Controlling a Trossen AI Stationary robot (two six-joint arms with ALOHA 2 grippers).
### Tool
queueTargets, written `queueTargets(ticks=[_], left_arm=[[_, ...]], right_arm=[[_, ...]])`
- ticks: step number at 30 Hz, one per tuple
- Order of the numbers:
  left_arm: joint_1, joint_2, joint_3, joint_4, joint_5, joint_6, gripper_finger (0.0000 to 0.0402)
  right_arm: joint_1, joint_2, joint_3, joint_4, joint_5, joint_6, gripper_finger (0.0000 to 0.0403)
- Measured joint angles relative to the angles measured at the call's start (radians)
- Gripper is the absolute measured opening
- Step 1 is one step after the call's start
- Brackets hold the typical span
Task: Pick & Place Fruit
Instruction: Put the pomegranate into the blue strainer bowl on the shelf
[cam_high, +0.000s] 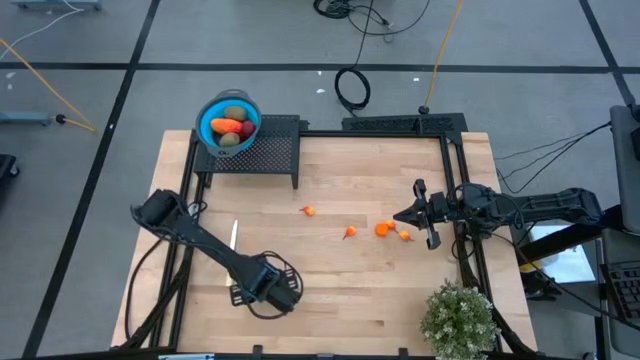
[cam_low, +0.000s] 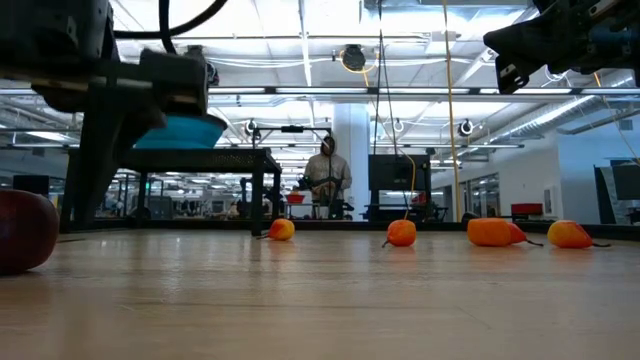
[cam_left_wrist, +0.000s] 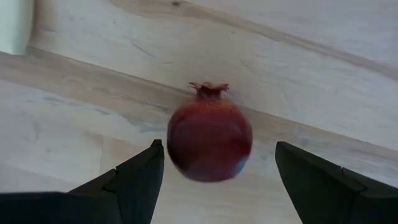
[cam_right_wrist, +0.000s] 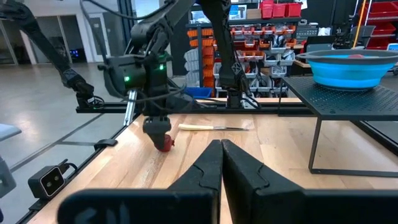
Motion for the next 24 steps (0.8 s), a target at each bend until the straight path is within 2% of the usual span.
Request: queueTargets(ticks=[20,24], left_arm=[[0.0,0.045,0.0,-0.004,-0.003,0.022,0.0307],[0.001,0.045,0.0,-0.007,-0.003,0.022,0.029]], right_arm=[[0.0,0.0,0.0,-0.005,0.0,0.0,0.0004],[0.0,0.0,0.0,-0.005,0.0,0.0,0.0004]])
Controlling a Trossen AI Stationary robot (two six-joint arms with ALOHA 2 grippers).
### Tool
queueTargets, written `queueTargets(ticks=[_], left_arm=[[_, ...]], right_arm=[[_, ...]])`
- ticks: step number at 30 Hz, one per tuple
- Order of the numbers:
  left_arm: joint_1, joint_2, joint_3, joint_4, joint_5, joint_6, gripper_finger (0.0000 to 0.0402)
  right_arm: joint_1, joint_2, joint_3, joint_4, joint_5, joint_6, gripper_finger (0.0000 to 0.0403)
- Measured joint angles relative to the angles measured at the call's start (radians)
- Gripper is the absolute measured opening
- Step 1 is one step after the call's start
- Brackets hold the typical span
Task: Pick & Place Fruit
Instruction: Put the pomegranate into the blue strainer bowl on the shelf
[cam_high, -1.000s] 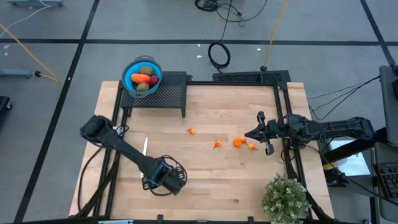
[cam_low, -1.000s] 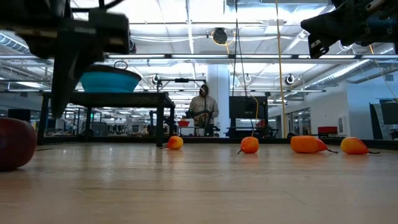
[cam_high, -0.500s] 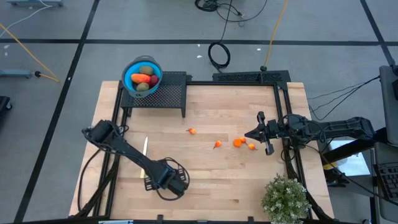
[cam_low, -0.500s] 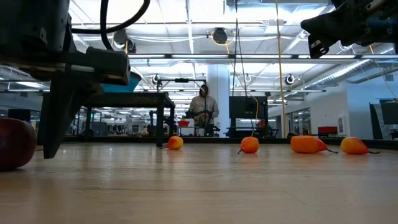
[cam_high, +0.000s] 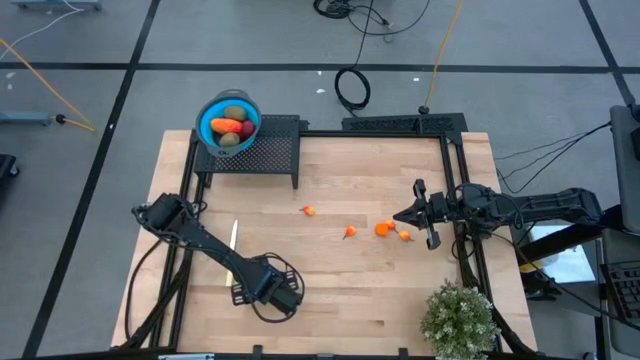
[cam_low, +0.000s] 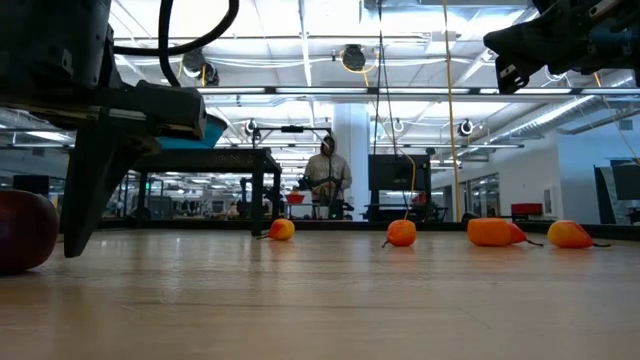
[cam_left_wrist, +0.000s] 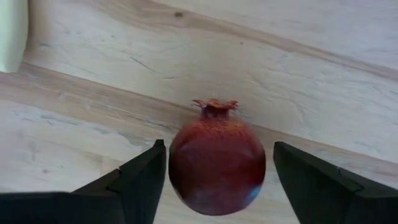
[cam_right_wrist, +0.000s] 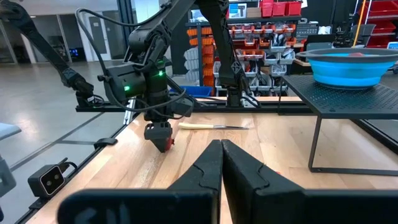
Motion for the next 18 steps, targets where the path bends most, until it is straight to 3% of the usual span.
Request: queueTargets(ticks=[10,18], left_arm=[[0.0,0.0,0.0,0.001,0.0,0.005,0.0185],[0.006,-0.049,0.0,-0.014,-0.013,0.065,0.0189]], right_arm=[[0.0,0.0,0.0,0.0,0.0,0.0,0.0004],[0.0,0.0,0.0,0.001,0.0,0.0,0.0004]])
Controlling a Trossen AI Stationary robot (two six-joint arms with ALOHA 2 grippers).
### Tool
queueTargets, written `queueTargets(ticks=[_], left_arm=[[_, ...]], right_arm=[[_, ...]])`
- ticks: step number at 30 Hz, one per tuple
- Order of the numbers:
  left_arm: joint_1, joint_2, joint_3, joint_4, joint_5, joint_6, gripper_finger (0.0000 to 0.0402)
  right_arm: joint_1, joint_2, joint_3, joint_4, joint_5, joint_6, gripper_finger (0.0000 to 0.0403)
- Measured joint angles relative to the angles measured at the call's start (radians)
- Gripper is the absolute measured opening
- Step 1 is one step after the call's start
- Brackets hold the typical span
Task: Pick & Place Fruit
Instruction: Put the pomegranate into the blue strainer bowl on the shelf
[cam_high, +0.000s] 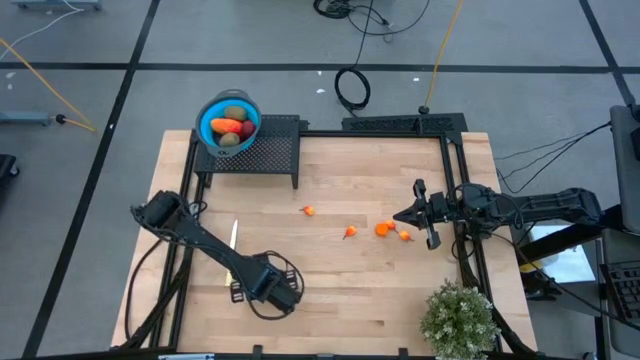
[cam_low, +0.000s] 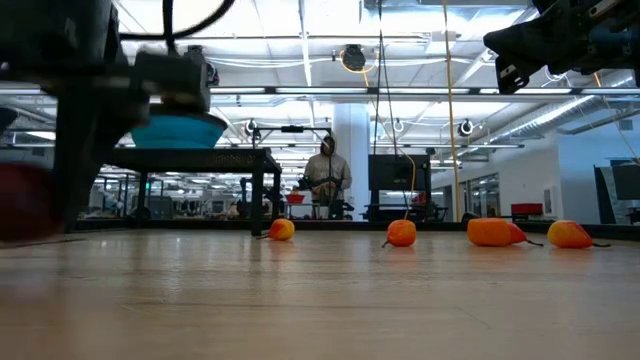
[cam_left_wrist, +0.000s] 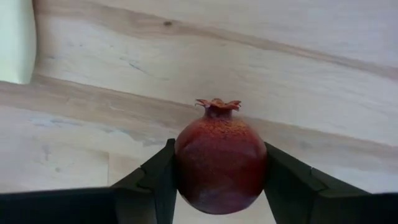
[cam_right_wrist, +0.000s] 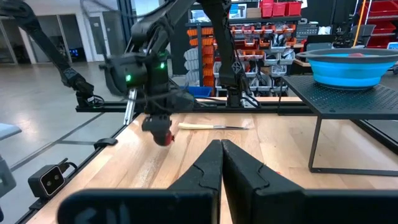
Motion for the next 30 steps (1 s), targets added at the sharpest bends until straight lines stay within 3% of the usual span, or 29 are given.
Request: queueTargets(ticks=[6,12,17,21,26,30], left_arm=[[0.018,-0.15,0.0,-0.001,-0.101,0.066,0.0184],[0.023,-0.346,0.0,0.031,-0.325,0.261,0.0179],[0.022,-0.481,0.0,0.146,-0.545,0.598,0.019],[0.023,-0.549,0.001,0.278,-0.65,0.895,0.0186],[0.025,-0.577,0.001,0.472,-0.68,1.263,0.0181],[0.026,-0.581,0.001,0.658,-0.635,1.527,0.0193]], right_arm=[[0.0,0.0,0.0,0.004,0.0,0.0,0.0004],[0.0,0.0,0.0,0.004,0.0,0.0,0.0004],[0.0,0.0,0.0,0.004,0.0,0.0,0.0004],[0.0,0.0,0.0,0.004,0.0,0.0,0.0004],[0.0,0.0,0.0,0.004,0.0,0.0,0.0004],[0.0,0.0,0.0,0.004,0.0,0.0,0.0004]])
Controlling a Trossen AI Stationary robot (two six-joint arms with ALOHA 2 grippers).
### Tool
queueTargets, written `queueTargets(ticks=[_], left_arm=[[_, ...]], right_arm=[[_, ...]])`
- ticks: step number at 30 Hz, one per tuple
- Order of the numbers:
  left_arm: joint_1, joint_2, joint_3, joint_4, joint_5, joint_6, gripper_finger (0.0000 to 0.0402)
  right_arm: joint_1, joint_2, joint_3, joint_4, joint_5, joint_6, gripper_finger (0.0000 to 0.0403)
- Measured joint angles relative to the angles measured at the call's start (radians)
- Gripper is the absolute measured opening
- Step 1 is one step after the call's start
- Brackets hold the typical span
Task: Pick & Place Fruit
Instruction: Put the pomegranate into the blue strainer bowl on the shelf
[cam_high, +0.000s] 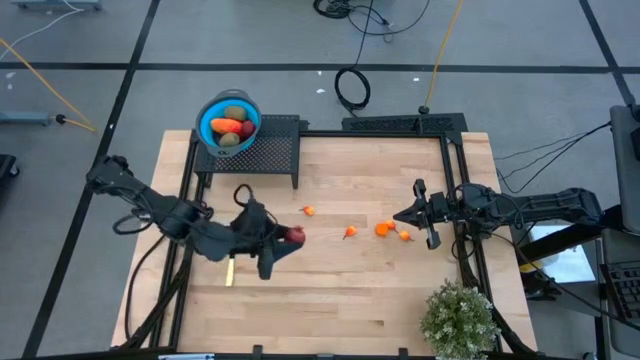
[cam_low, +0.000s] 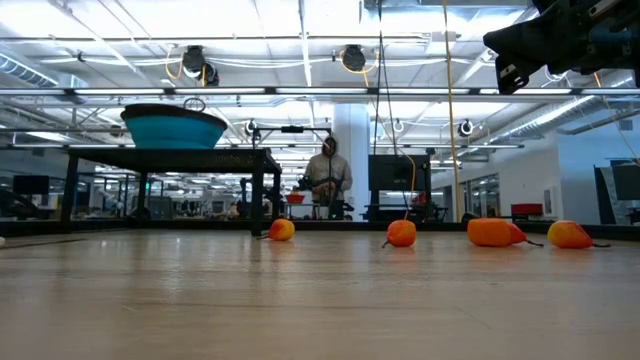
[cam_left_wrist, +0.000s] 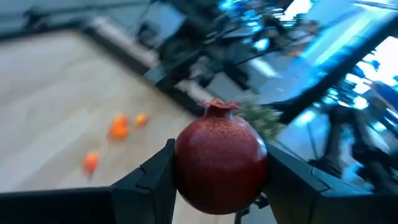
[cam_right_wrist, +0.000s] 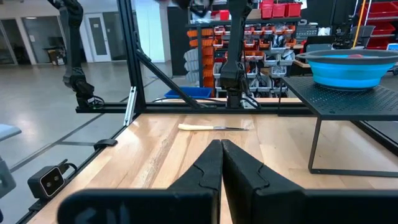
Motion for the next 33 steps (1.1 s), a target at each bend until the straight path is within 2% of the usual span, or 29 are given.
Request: queueTargets(ticks=[8,13,16,20,22,24,28,33], left_arm=[[0.0,0.001,0.0,0.336,0.192,0.396,0.0192],[0.0,0.001,0.0,0.546,0.358,0.618,0.0182],[0.0,0.001,0.0,0.62,0.442,0.704,0.019],[-0.001,0.001,0.0,0.649,0.463,0.746,0.0203],[0.0,0.001,0.0,0.648,0.43,0.73,0.0204],[0.0,0.001,0.0,0.644,0.345,0.683,0.0202],[0.002,0.001,0.0,0.588,0.061,0.525,0.019],[0.013,0.001,0.0,0.424,-0.282,0.318,0.0186]], right_arm=[[0.0,0.0,0.0,0.0,0.0,0.0,0.0004],[0.0,0.0,0.0,0.0,0.0,0.0,0.0004],[0.0,0.0,0.0,0.0,0.0,0.0,0.0004],[0.0,0.0,0.0,0.0,0.0,0.0,0.0004],[0.0,0.0,0.0,0.0,0.0,0.0,0.0004],[0.0,0.0,0.0,0.0,0.0,0.0,0.0004],[0.0,0.0,0.0,0.0,0.0,0.0,0.0004],[0.0,0.0,0.0,0.0,0.0,0.0,0.0004]])
